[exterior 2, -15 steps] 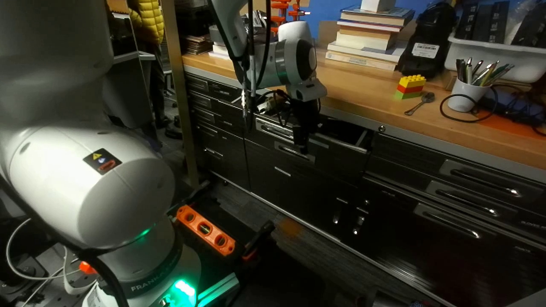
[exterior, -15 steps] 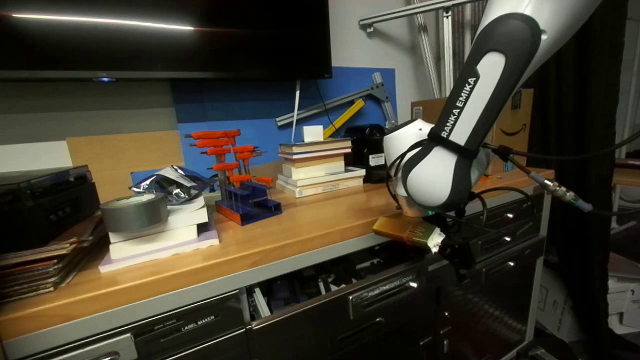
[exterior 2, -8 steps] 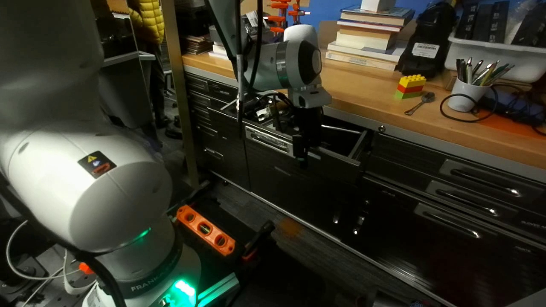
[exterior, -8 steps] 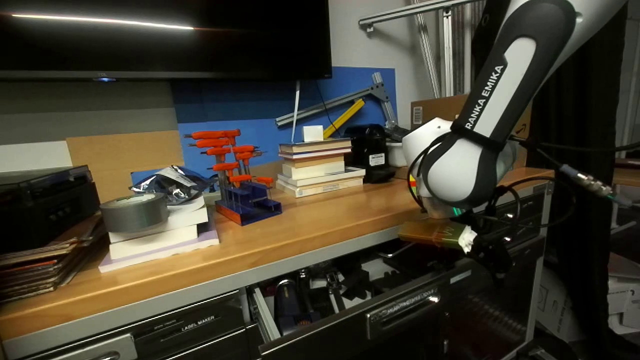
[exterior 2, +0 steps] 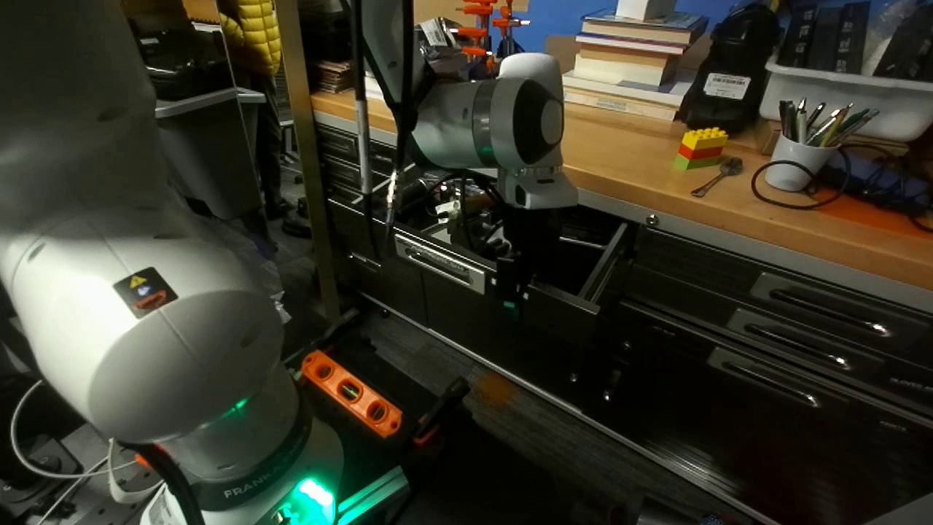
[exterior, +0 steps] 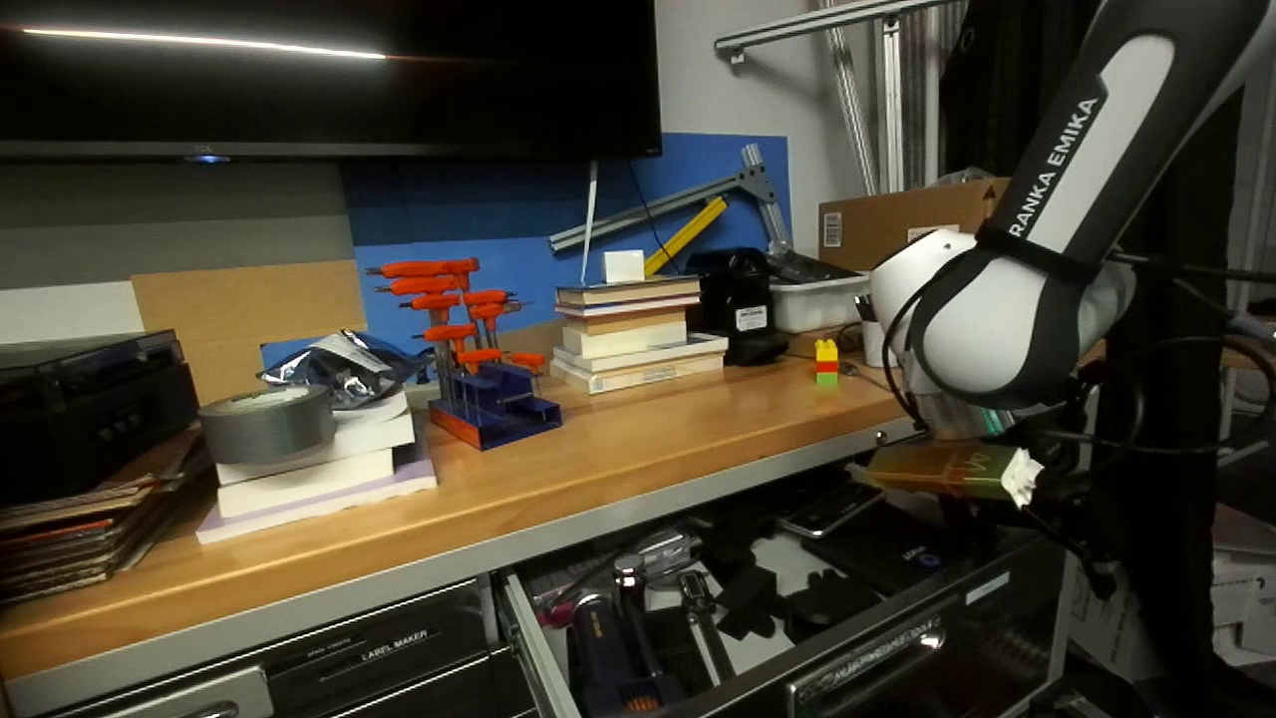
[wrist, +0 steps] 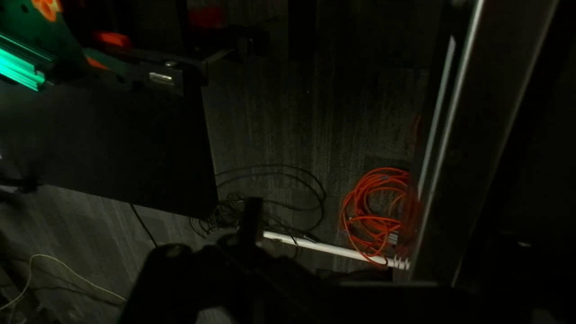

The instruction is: Open the top middle drawer then remove three black objects from the drawer

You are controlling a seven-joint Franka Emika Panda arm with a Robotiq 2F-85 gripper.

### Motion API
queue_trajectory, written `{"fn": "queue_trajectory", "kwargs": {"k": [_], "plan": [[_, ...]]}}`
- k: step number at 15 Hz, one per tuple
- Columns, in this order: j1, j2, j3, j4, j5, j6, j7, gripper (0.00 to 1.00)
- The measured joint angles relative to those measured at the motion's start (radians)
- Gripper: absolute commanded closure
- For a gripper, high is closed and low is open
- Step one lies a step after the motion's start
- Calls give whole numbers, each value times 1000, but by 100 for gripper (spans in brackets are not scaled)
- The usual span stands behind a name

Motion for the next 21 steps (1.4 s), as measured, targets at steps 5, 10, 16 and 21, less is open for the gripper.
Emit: {"fn": "queue_trajectory", "kwargs": {"k": [5,10,16,21], "plan": [[-35,-41,0,-25,0,-15,-42,0],[-34,-107,40,-11,7,-14,-189,0],[-17,-164,112,19,144,29,-499,0],[22,-130,157,46,306,113,-776,0]]}}
